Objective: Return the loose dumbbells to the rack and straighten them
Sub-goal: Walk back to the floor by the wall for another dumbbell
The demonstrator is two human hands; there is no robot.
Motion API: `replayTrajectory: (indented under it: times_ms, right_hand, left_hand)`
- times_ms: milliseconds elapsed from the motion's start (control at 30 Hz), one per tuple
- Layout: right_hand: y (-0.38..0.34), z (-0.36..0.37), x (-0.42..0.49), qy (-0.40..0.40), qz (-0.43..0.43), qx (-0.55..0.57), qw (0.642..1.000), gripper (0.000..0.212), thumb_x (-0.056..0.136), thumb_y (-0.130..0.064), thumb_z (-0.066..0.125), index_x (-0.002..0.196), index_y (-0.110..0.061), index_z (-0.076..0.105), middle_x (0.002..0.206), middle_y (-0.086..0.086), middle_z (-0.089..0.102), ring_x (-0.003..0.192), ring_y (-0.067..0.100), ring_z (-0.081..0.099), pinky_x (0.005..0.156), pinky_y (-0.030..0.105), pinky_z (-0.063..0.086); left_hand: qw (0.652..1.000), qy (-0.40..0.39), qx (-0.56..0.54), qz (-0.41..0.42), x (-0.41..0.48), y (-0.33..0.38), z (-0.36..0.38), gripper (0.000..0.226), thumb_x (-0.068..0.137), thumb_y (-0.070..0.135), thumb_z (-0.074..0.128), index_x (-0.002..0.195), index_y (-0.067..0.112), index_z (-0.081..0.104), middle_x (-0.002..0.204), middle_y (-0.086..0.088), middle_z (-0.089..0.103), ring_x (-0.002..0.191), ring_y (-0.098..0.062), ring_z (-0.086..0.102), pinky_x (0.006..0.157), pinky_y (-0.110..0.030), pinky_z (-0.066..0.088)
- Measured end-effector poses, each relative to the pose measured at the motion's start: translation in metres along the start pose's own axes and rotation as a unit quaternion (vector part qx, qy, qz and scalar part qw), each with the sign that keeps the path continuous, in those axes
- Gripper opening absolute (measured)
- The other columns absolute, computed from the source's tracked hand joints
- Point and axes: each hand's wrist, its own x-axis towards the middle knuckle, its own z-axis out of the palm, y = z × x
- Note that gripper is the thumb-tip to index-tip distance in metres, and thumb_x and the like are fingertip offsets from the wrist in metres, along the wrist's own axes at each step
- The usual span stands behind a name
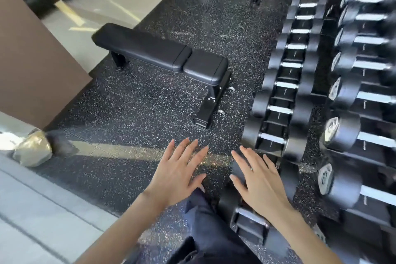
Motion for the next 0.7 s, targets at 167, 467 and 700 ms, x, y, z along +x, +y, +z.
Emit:
replayTrajectory:
  times_ms: [167, 467, 700]
  right_hand:
    - [0.012, -0.015, 0.070, -0.002, 0.042, 0.033, 0.999, 0.061, 0.093, -0.051, 0.034, 0.147, -0.024, 0.026, 0.153, 0.002, 0.028, 0.139, 0.019, 0.029, 0.114, 0.042, 0.022]
    - [0.030, -0.052, 0.147, 0.087, 0.078, 0.045, 0.992, 0.059, 0.089, -0.037, 0.056, 0.140, -0.013, 0.041, 0.145, 0.014, 0.040, 0.129, 0.029, 0.044, 0.105, 0.049, 0.038]
    - [0.048, -0.042, 0.204, 0.098, 0.127, 0.038, 0.986, 0.060, 0.083, -0.033, 0.067, 0.136, -0.012, 0.047, 0.141, 0.014, 0.045, 0.126, 0.030, 0.048, 0.100, 0.051, 0.043]
  left_hand:
    - [0.999, 0.009, 0.011, 0.035, 0.070, -0.045, -0.034, 0.064, 0.094, 0.056, 0.021, 0.146, 0.021, 0.031, 0.146, -0.011, 0.040, 0.134, -0.031, 0.038, 0.108, -0.058, 0.029]
    - [0.994, 0.056, -0.010, 0.088, 0.160, -0.094, -0.057, 0.062, 0.093, 0.051, 0.031, 0.146, 0.020, 0.032, 0.150, -0.012, 0.035, 0.137, -0.030, 0.034, 0.112, -0.052, 0.025]
    - [0.988, 0.036, -0.007, 0.149, 0.240, -0.133, -0.053, 0.061, 0.093, 0.052, 0.031, 0.146, 0.021, 0.031, 0.150, -0.010, 0.034, 0.137, -0.029, 0.034, 0.111, -0.049, 0.021]
